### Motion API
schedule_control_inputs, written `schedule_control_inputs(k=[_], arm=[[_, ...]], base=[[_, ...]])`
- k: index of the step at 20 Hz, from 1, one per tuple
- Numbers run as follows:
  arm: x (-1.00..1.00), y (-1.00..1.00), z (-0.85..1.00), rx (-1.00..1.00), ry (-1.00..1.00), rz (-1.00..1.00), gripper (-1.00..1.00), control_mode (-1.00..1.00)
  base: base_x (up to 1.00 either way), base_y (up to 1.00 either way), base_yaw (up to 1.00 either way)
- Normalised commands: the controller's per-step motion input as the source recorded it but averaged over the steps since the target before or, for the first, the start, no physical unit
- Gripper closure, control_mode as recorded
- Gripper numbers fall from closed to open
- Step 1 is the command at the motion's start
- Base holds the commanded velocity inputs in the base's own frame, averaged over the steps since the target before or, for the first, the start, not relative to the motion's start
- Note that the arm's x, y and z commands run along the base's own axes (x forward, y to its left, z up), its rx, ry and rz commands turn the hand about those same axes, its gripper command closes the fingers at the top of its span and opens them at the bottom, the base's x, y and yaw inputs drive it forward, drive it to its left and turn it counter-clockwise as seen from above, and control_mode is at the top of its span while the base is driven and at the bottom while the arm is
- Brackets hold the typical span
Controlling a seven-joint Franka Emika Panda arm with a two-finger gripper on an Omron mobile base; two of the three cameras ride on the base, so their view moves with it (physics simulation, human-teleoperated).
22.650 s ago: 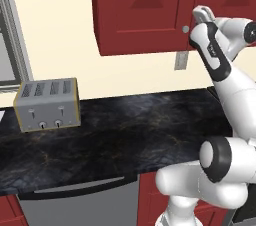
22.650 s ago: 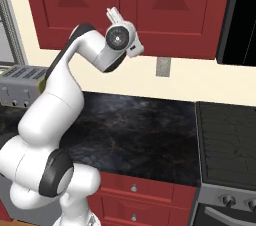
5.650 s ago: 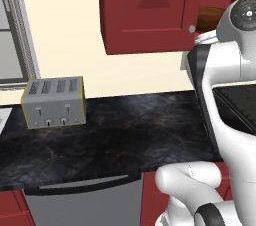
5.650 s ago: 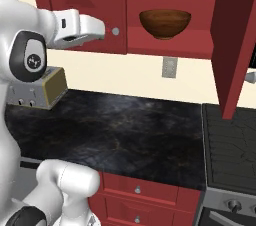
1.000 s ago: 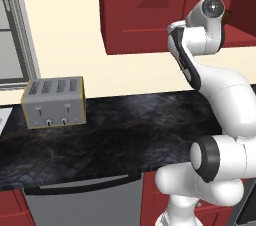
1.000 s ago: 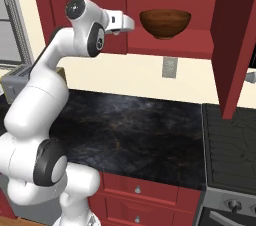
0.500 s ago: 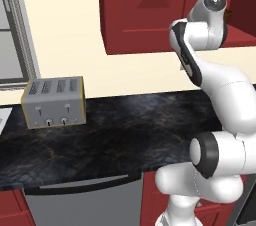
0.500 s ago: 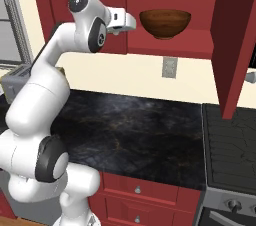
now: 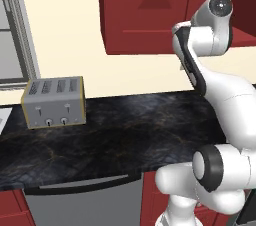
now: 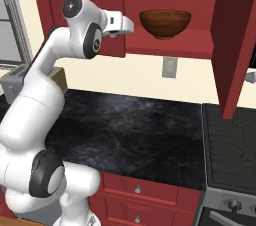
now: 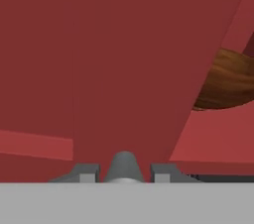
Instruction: Move the bowls from the cabinet to the plates on the dining table.
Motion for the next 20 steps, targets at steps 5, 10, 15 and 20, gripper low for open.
schedule_control_inputs(k=[5, 10, 15, 20], arm=[[-0.54, 0.1, 0.16, 0.0, -0.05, -0.05, 1.0, -1.0], [-0.55, 0.17, 0.28, 0.0, 0.0, -0.08, 1.0, -1.0], [-0.53, 0.17, 0.32, -0.01, 0.0, -0.08, 1.0, -1.0], [-0.59, 0.13, 0.27, -0.02, 0.0, -0.08, 1.0, -1.0]], base=[[0.0, 0.0, 0.0], [0.0, 0.0, 0.0], [0.0, 0.0, 0.0], [0.0, 0.0, 0.0]])
